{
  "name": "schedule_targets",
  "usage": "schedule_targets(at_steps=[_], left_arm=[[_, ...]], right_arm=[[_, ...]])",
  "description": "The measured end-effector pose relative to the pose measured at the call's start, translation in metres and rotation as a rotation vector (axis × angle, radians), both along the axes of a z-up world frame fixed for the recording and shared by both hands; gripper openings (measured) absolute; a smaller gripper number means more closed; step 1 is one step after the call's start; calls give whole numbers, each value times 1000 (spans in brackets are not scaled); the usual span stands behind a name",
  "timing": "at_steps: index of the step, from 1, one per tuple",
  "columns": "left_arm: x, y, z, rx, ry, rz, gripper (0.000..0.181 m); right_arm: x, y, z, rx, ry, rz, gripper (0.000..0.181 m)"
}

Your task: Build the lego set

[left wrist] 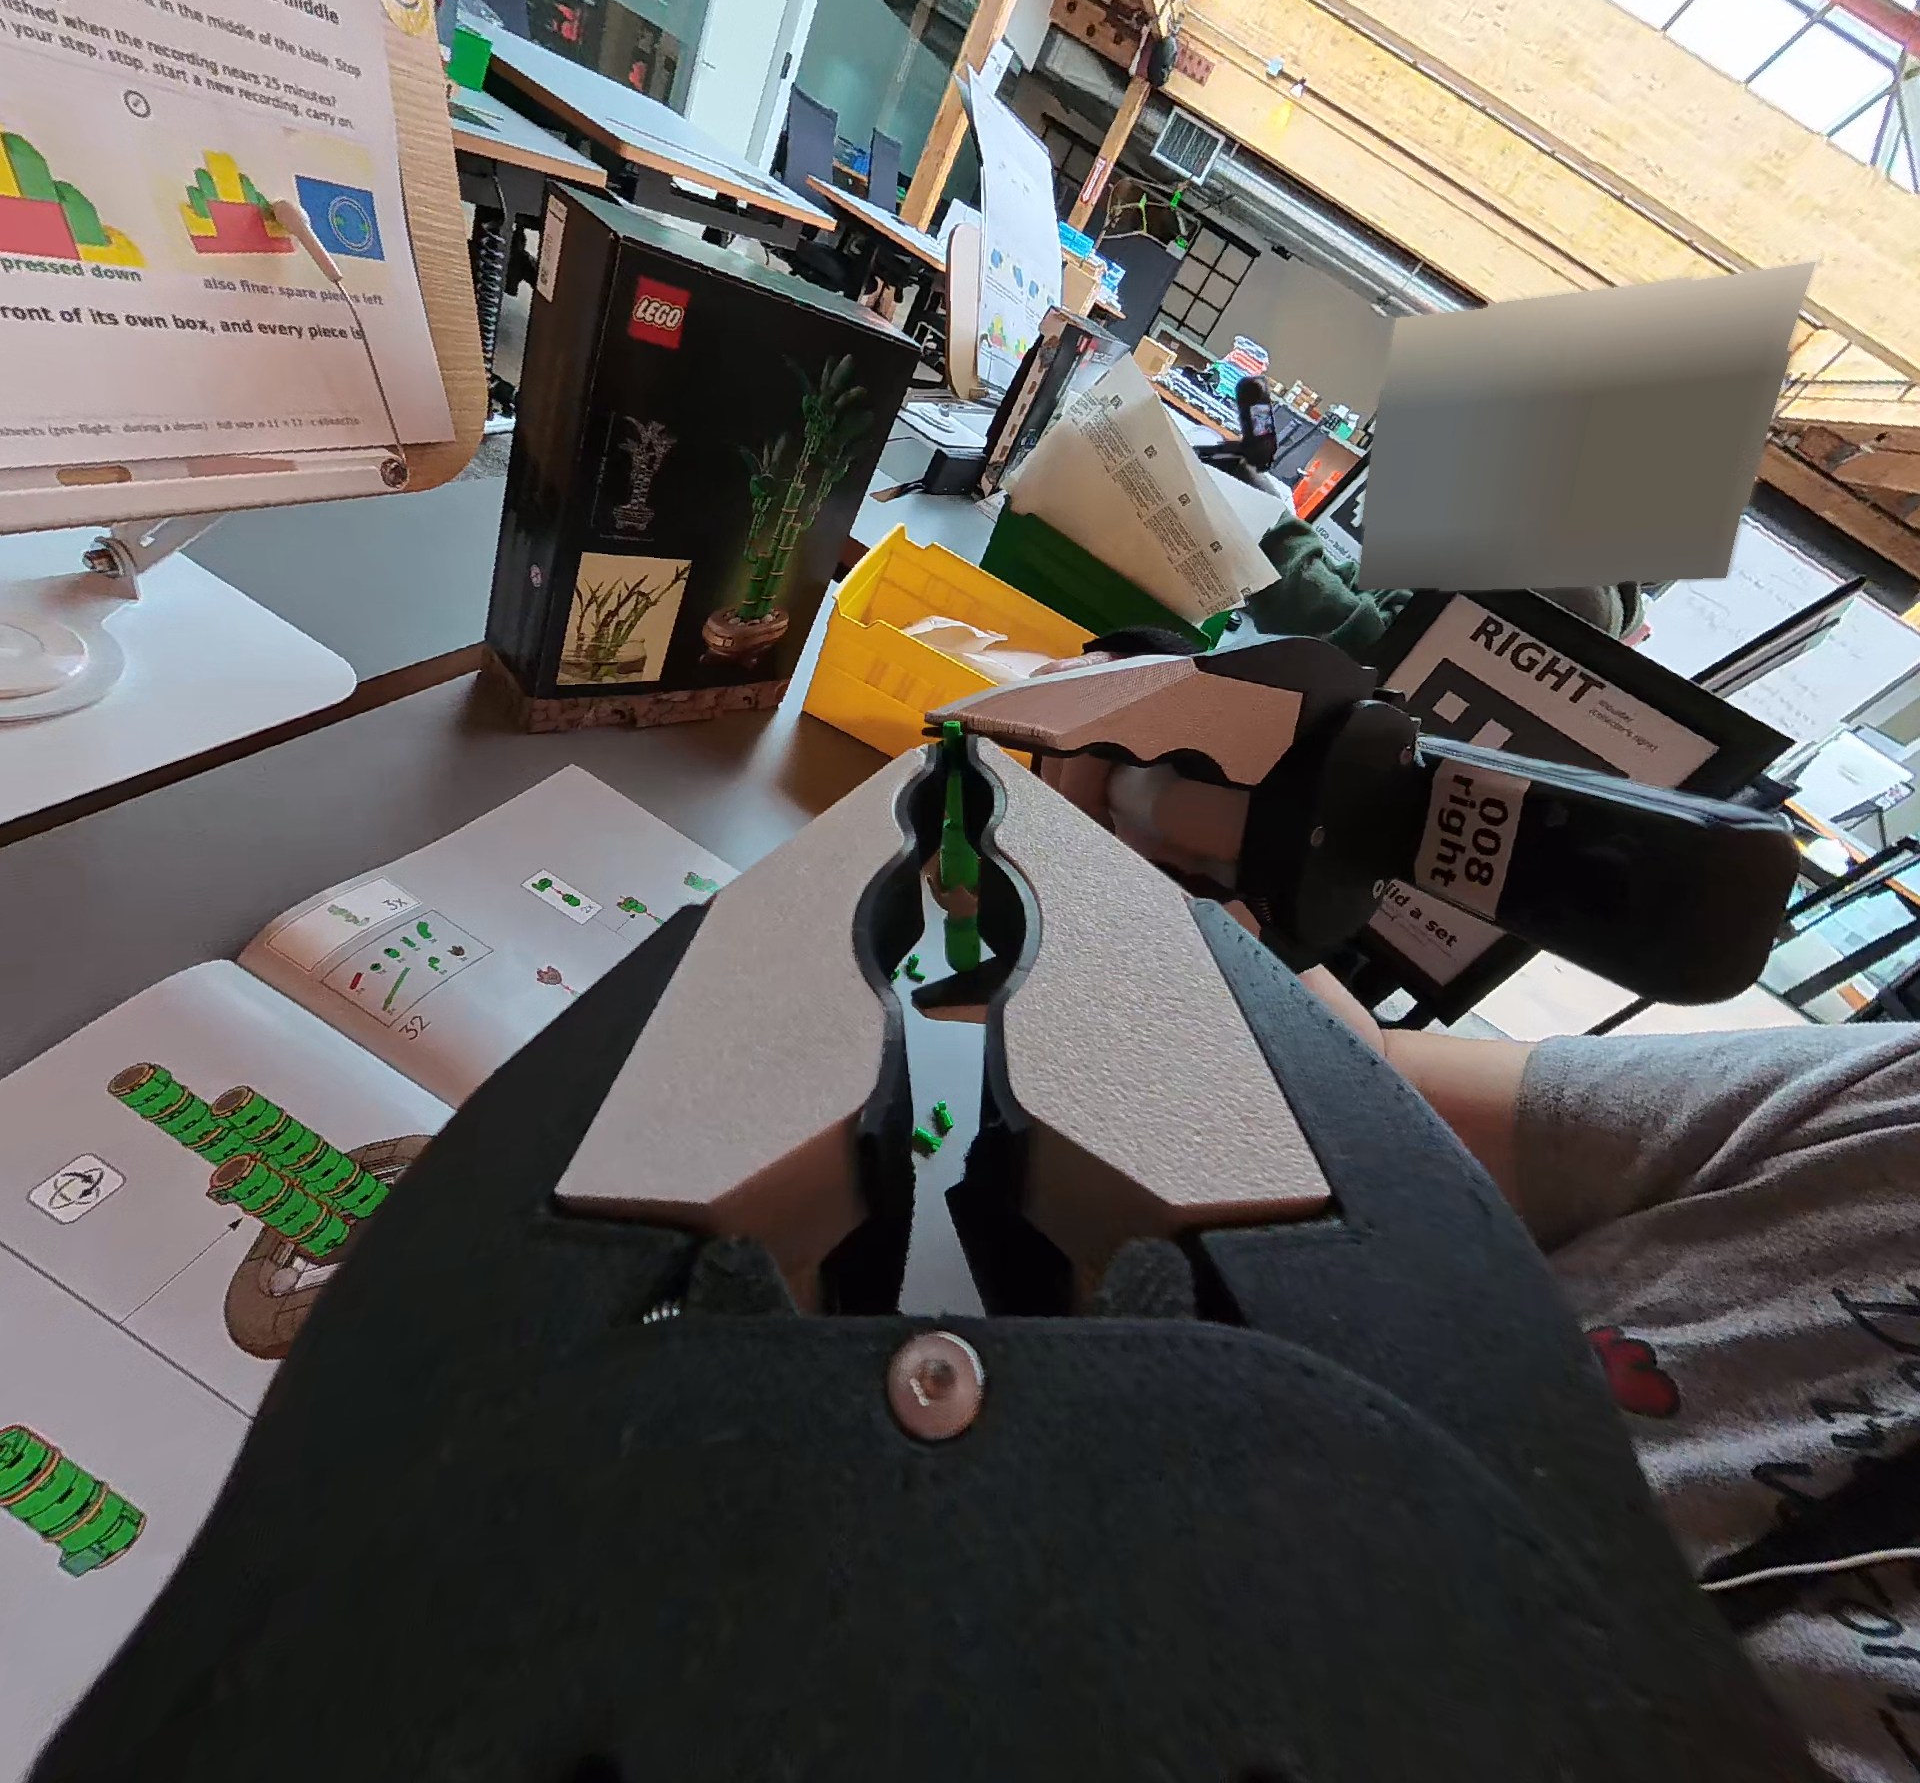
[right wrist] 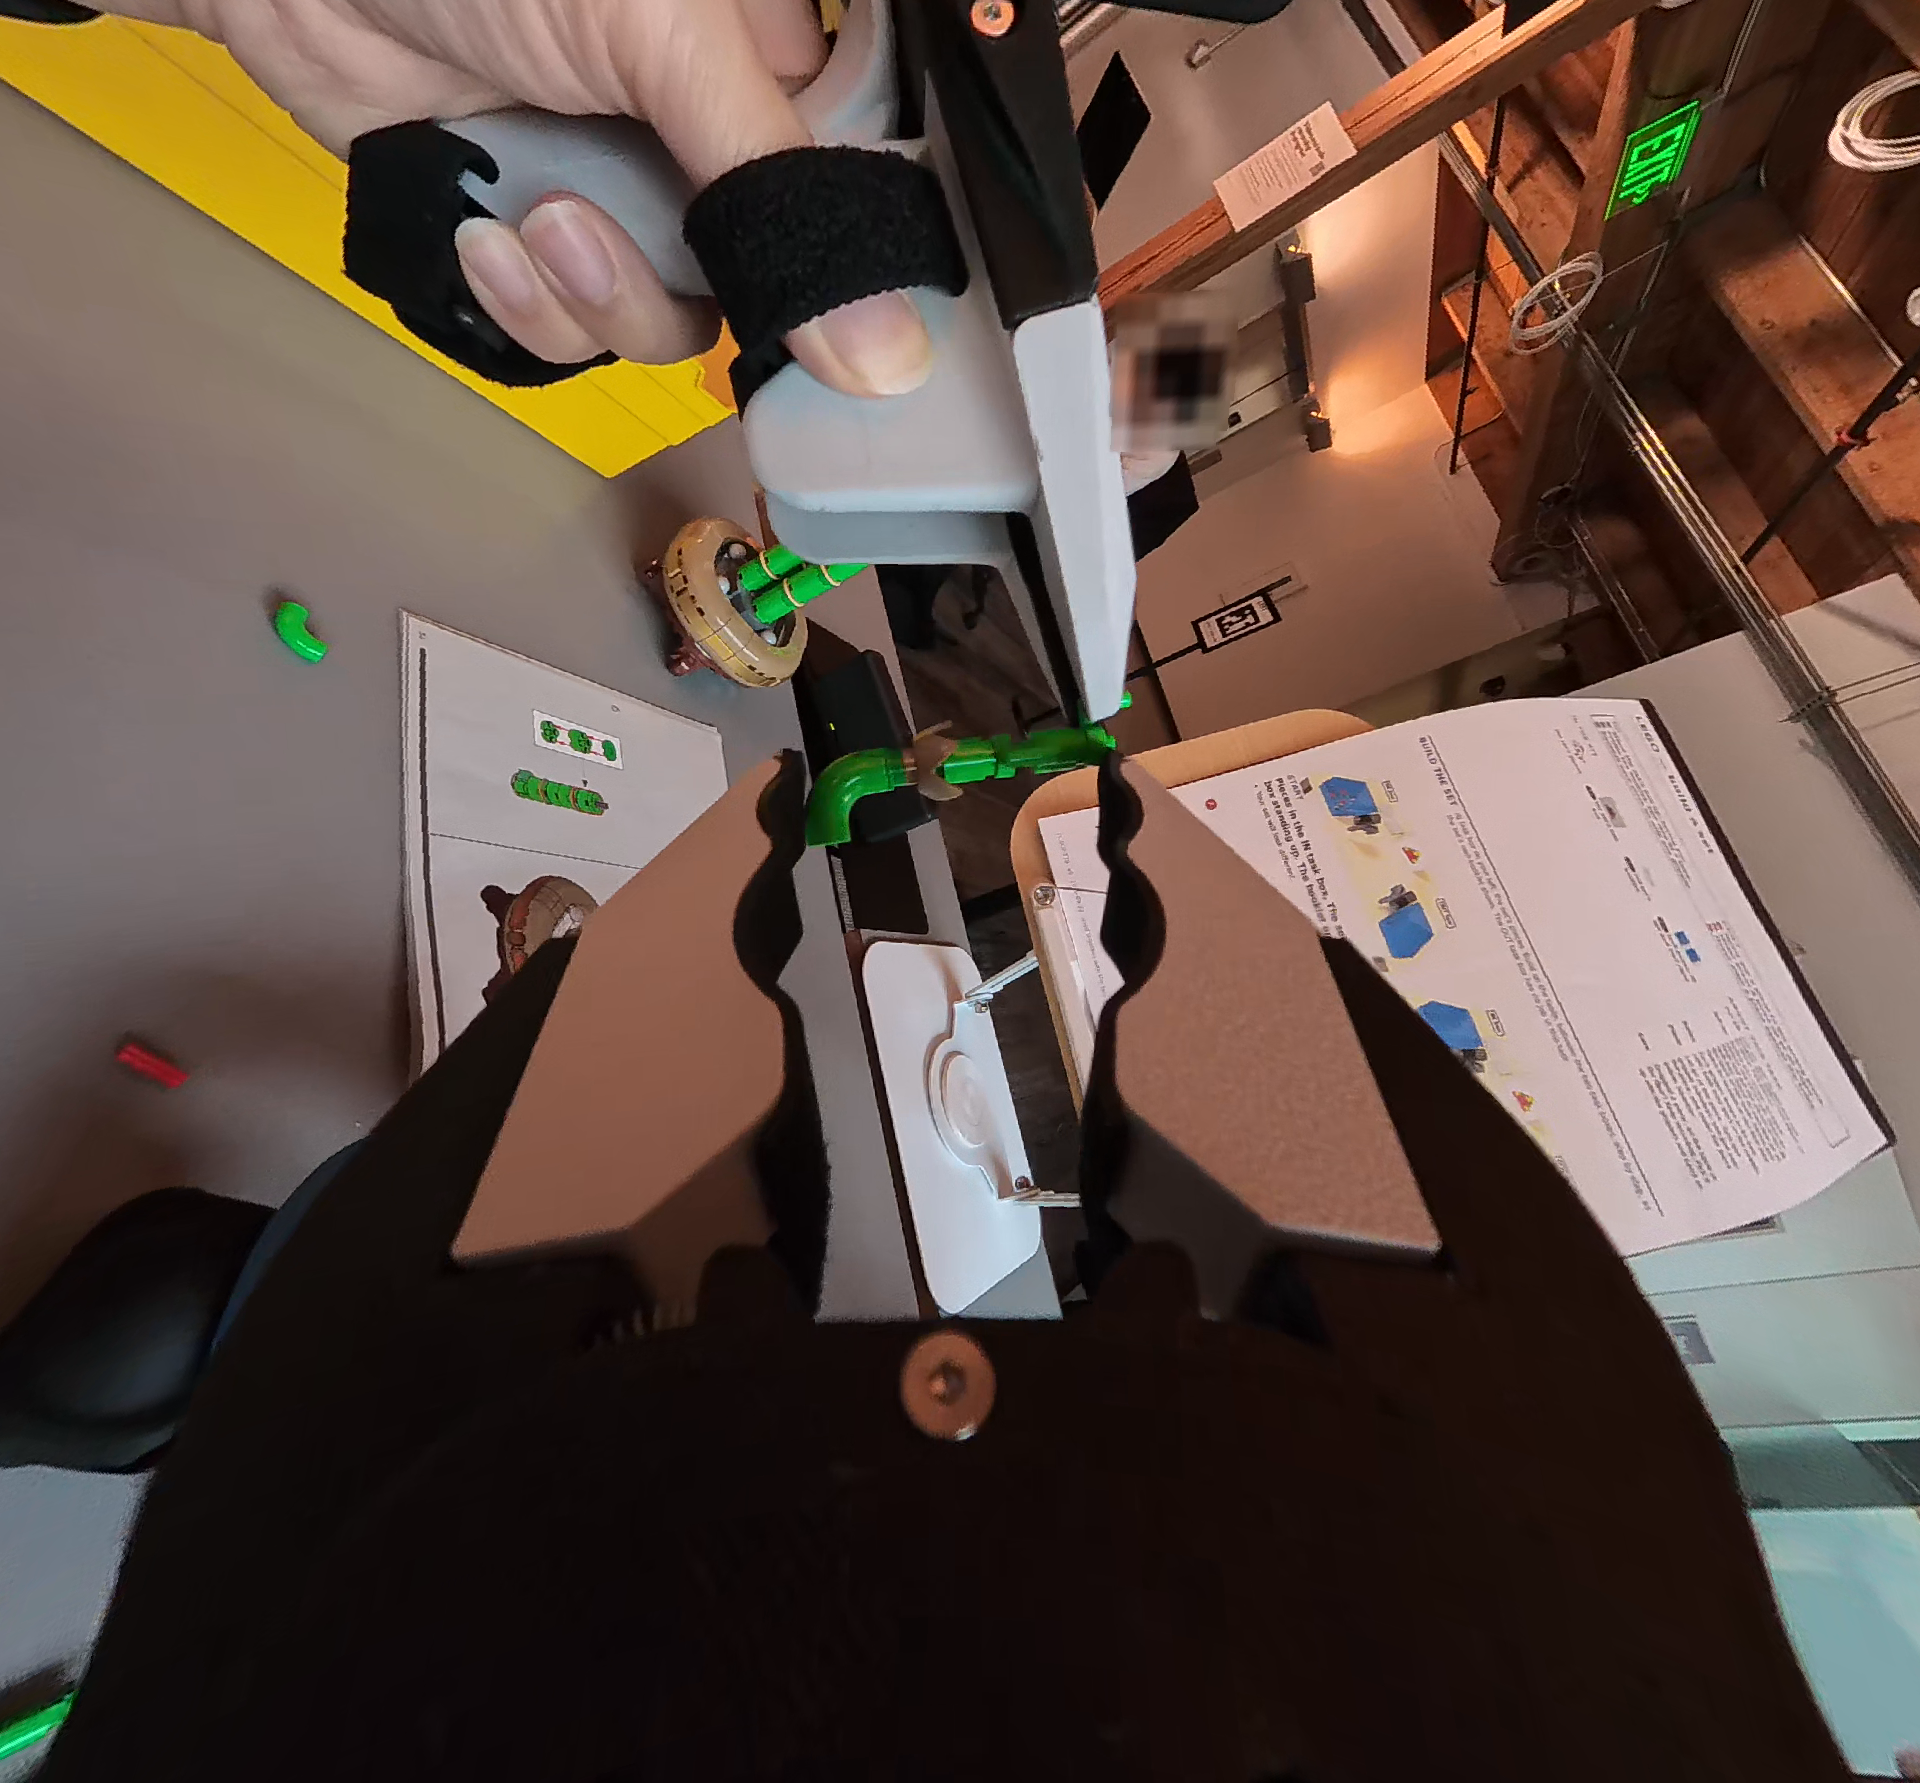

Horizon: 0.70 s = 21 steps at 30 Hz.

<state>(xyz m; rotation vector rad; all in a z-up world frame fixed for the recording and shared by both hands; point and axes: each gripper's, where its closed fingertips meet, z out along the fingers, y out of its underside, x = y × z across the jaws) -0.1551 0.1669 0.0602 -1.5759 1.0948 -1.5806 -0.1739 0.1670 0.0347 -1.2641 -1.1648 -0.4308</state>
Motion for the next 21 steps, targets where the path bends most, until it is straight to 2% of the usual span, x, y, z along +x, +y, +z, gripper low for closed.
schedule_targets(at_steps=[21], left_arm=[[1, 0, -3, 23, 17, 16, 0]], right_arm=[[4, 1, -1, 2, -12, -21, 51]])
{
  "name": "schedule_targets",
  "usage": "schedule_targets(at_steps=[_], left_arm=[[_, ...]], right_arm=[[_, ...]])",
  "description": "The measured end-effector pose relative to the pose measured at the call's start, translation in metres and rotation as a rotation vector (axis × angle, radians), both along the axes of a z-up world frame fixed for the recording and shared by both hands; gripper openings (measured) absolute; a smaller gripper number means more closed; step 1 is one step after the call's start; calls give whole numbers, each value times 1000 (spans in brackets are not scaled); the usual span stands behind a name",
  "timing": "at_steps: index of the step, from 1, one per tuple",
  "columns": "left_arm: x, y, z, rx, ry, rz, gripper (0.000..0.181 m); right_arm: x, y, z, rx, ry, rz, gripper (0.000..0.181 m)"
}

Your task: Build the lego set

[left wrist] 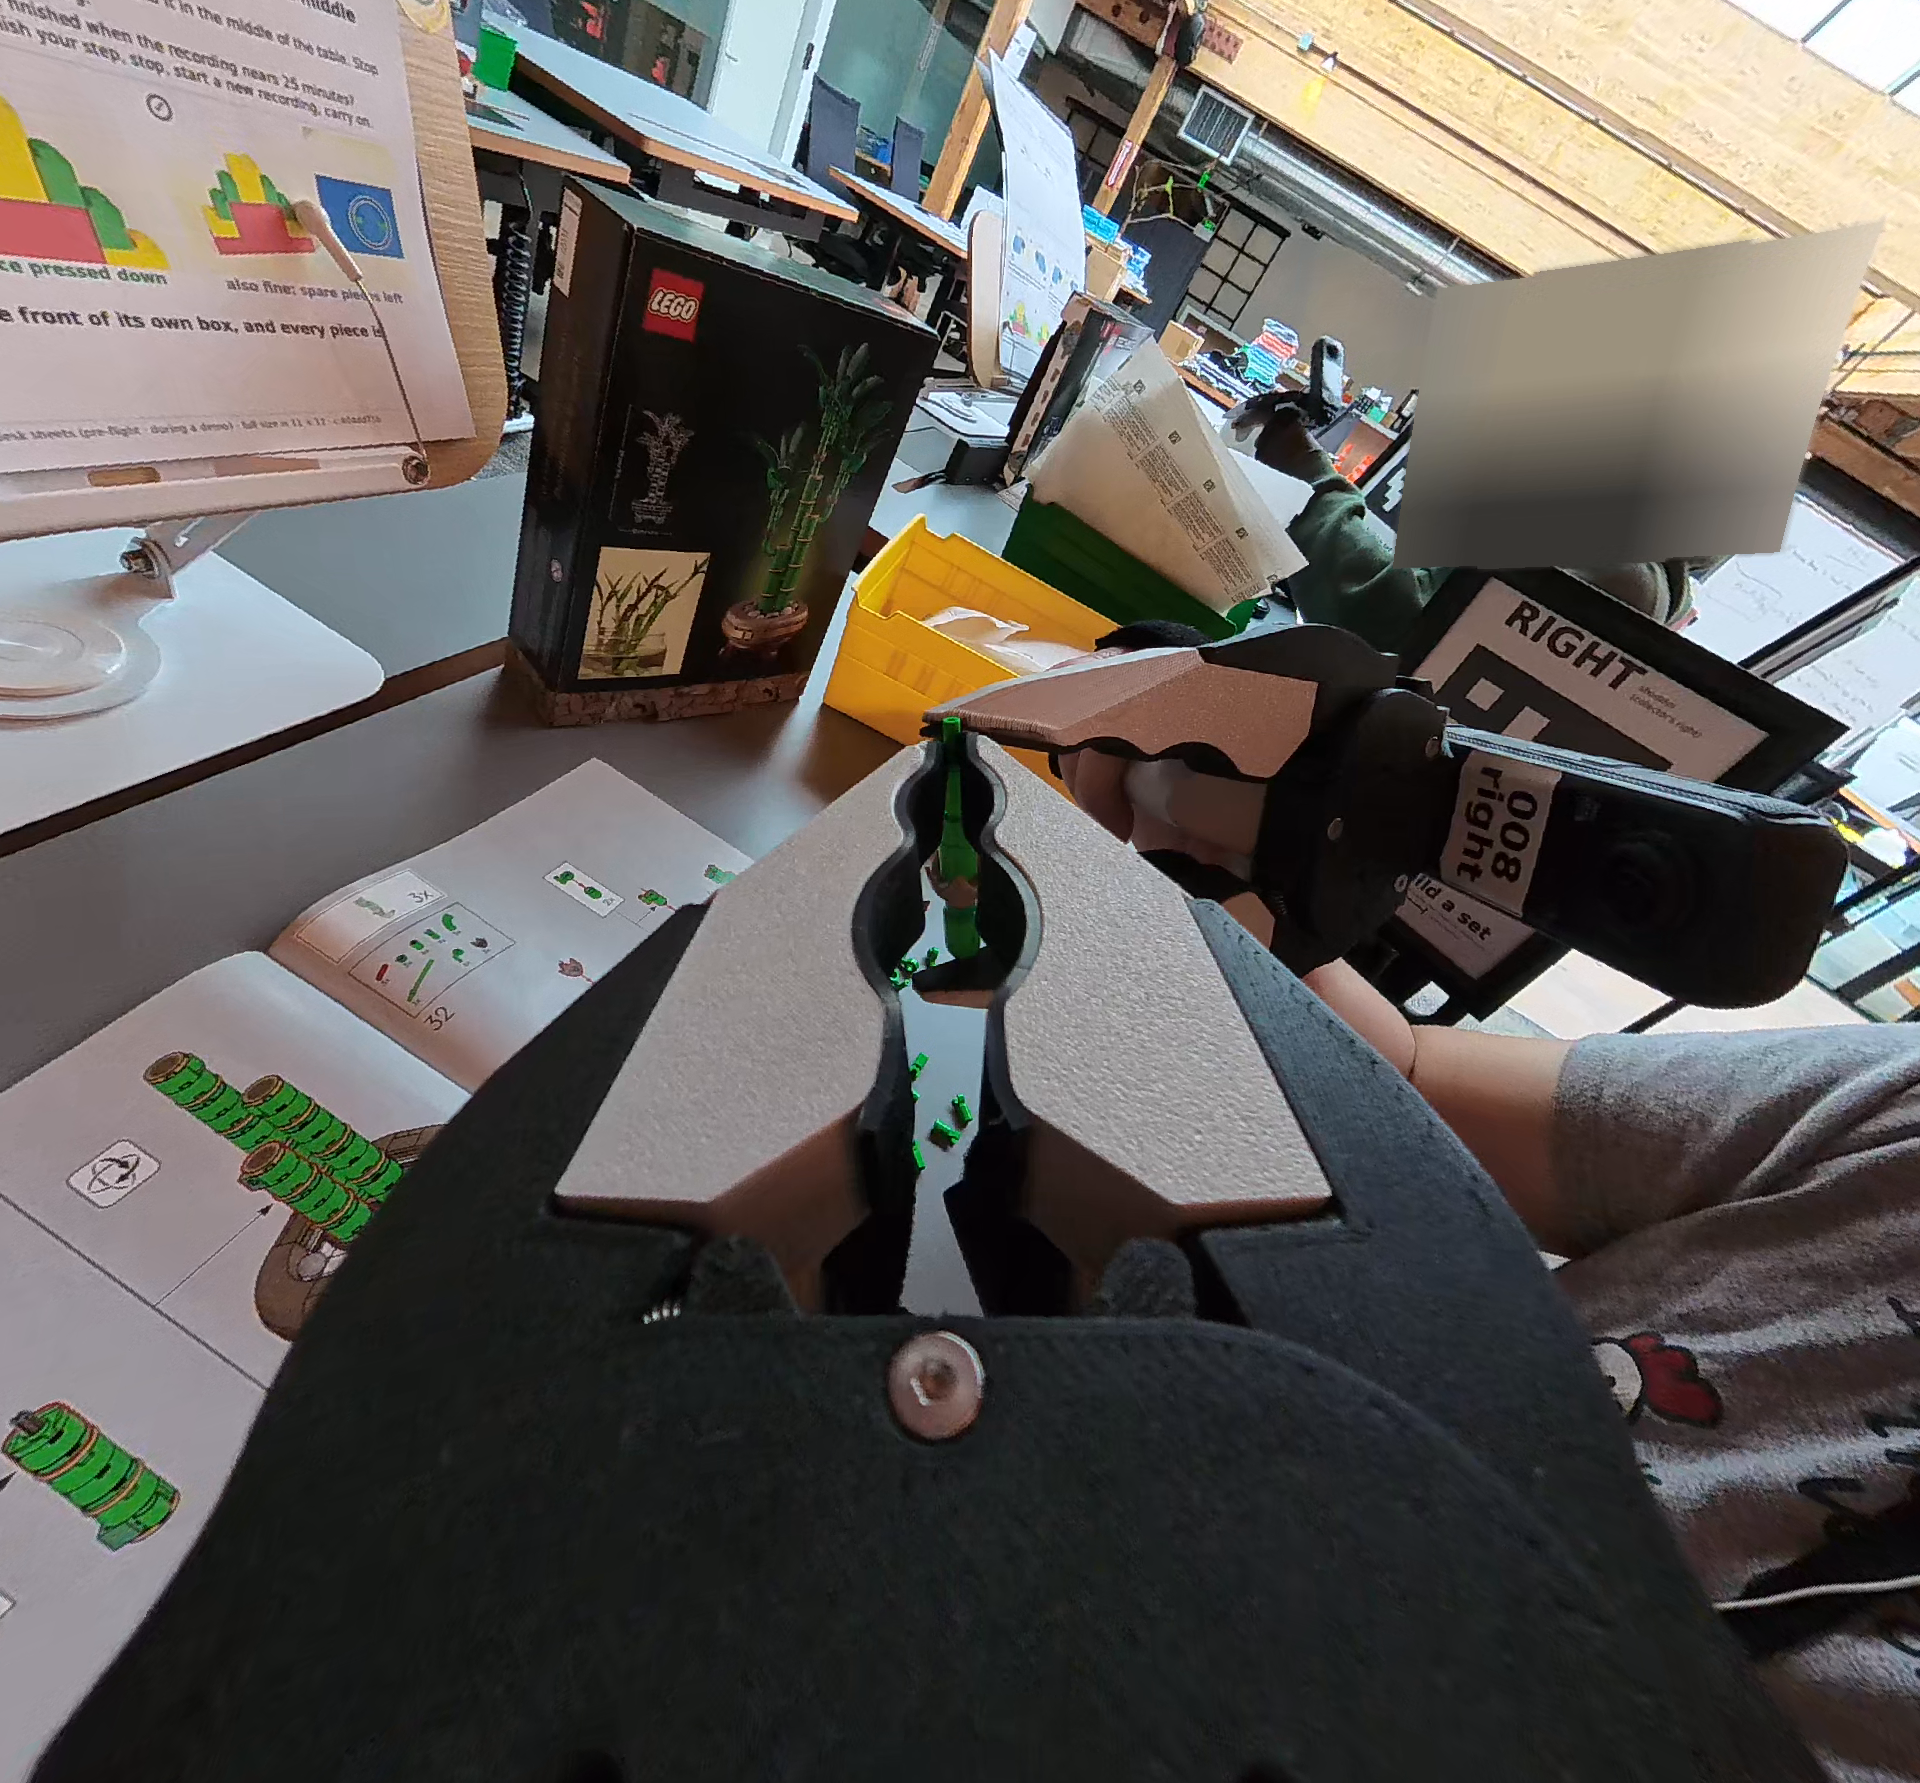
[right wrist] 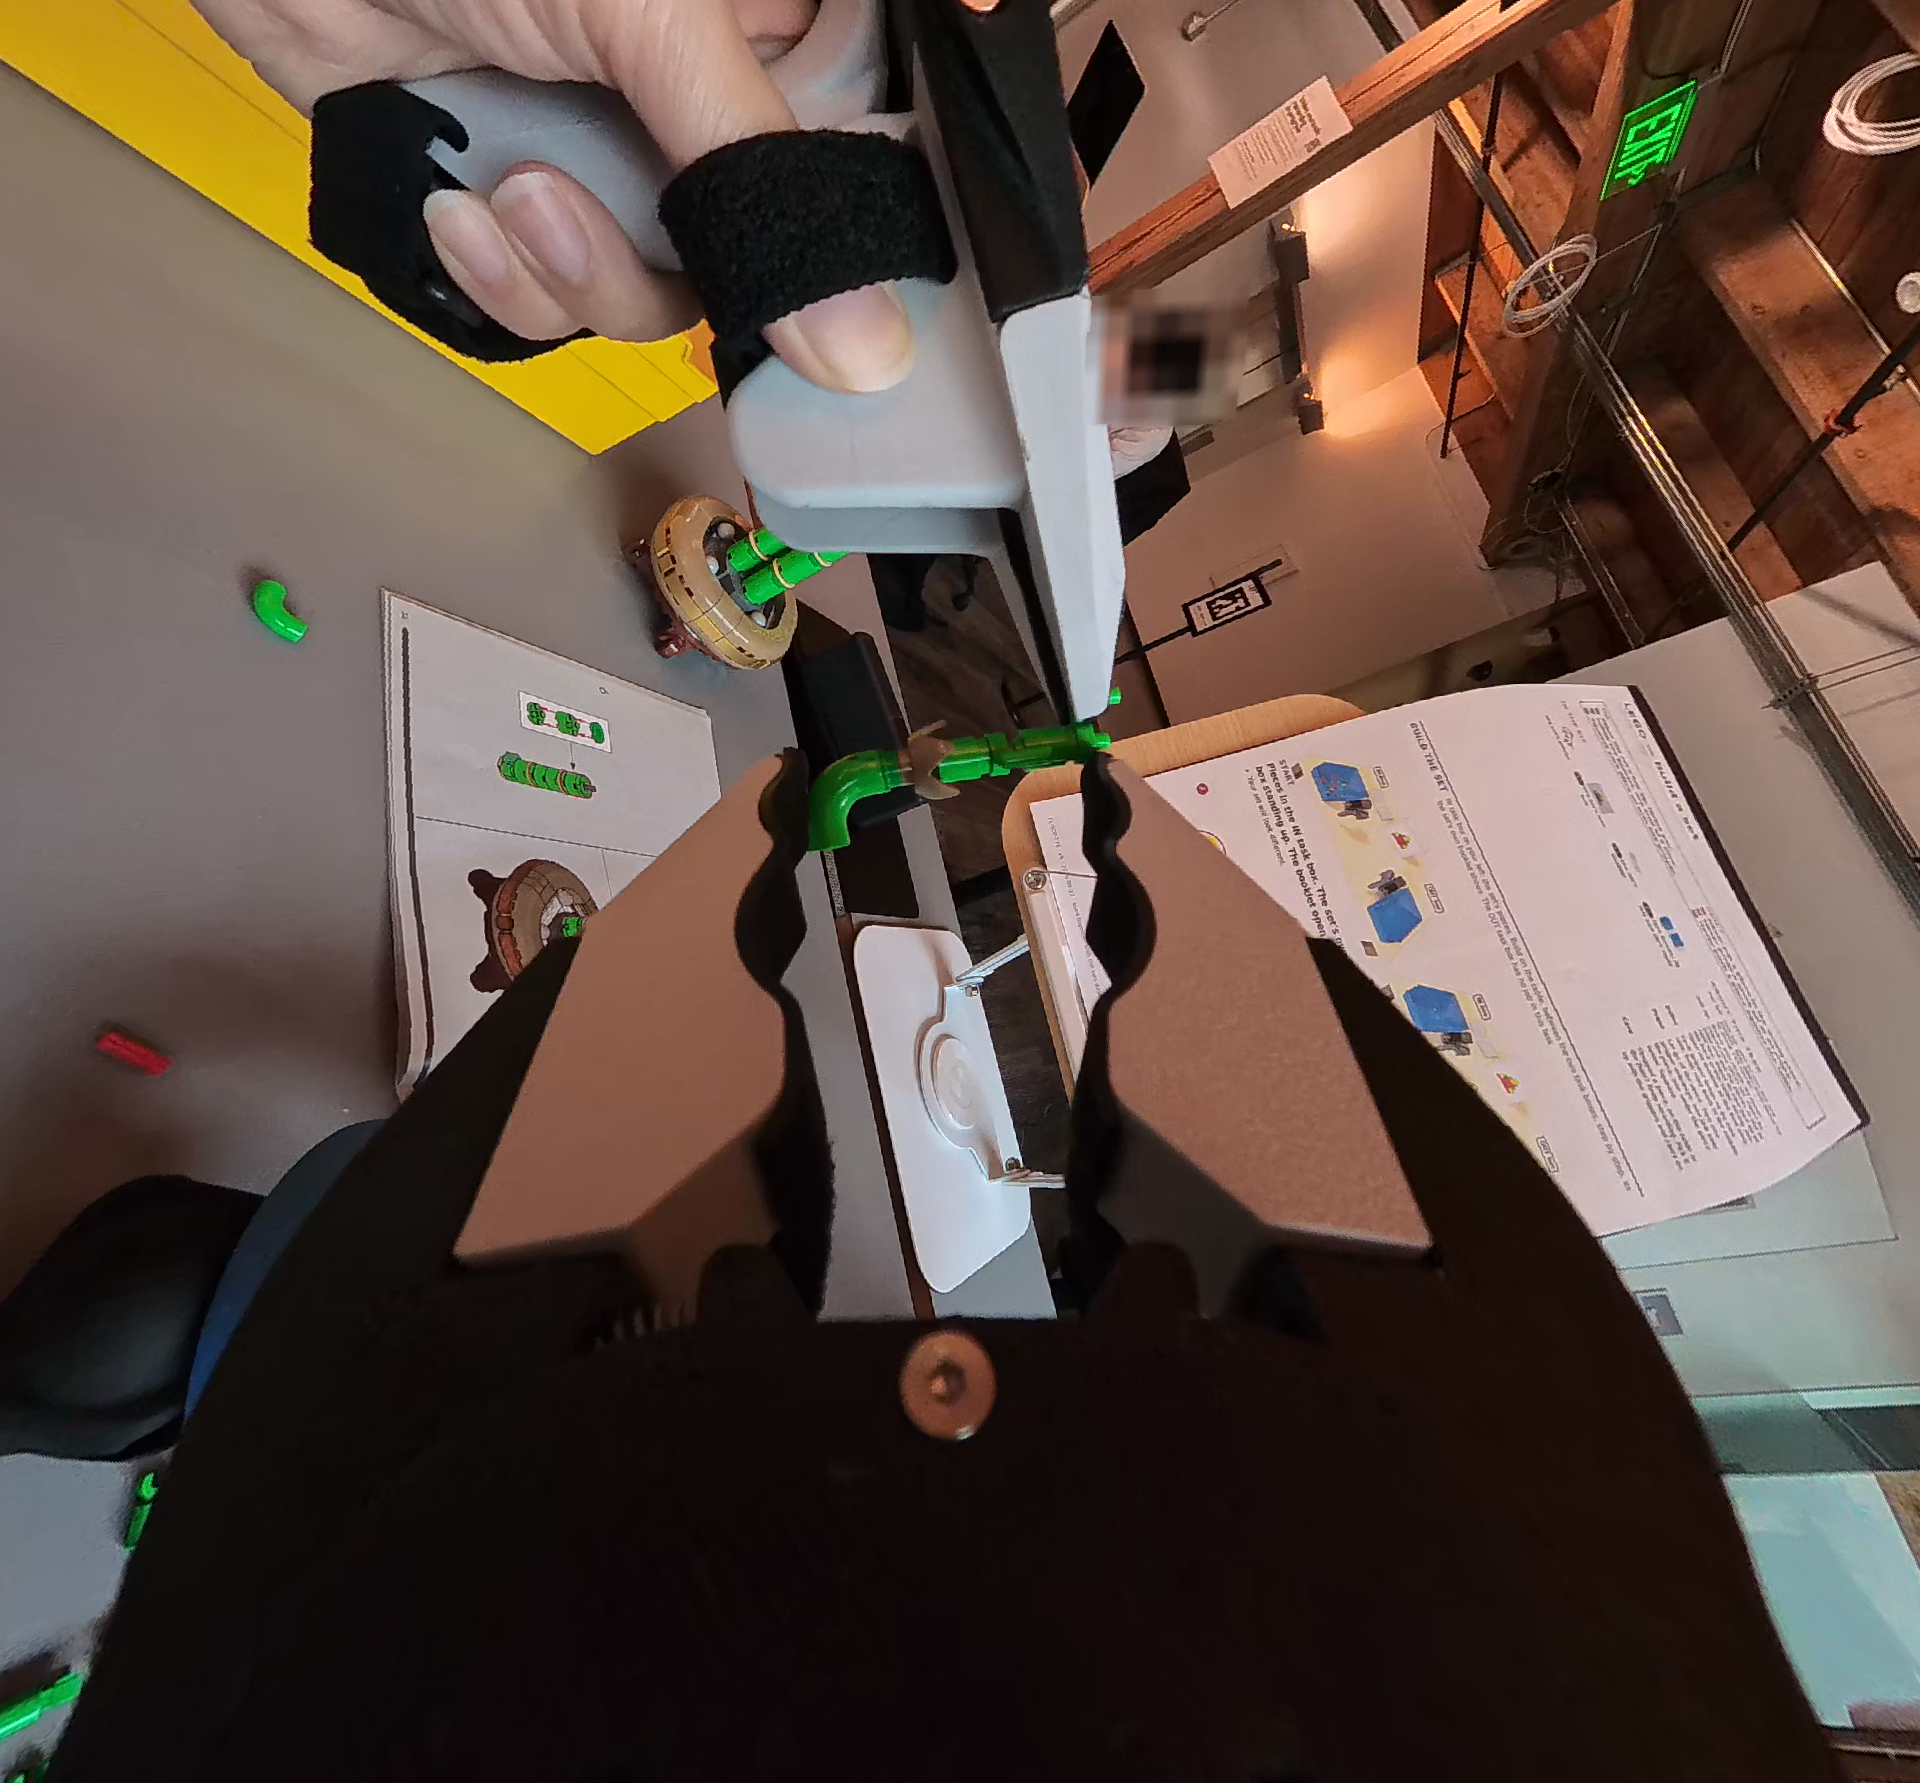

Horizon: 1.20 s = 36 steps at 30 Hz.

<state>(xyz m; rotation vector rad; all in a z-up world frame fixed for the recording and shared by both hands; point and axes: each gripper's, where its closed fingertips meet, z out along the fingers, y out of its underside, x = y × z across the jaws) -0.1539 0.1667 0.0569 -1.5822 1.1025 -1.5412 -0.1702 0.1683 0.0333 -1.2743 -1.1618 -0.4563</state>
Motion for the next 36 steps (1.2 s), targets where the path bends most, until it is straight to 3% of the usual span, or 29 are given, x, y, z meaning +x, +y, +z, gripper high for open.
schedule_targets(at_steps=[36], left_arm=[[-1, 0, 1, 5, 0, 3, 0]], right_arm=[[1, 1, 2, 8, 8, -2, 50]])
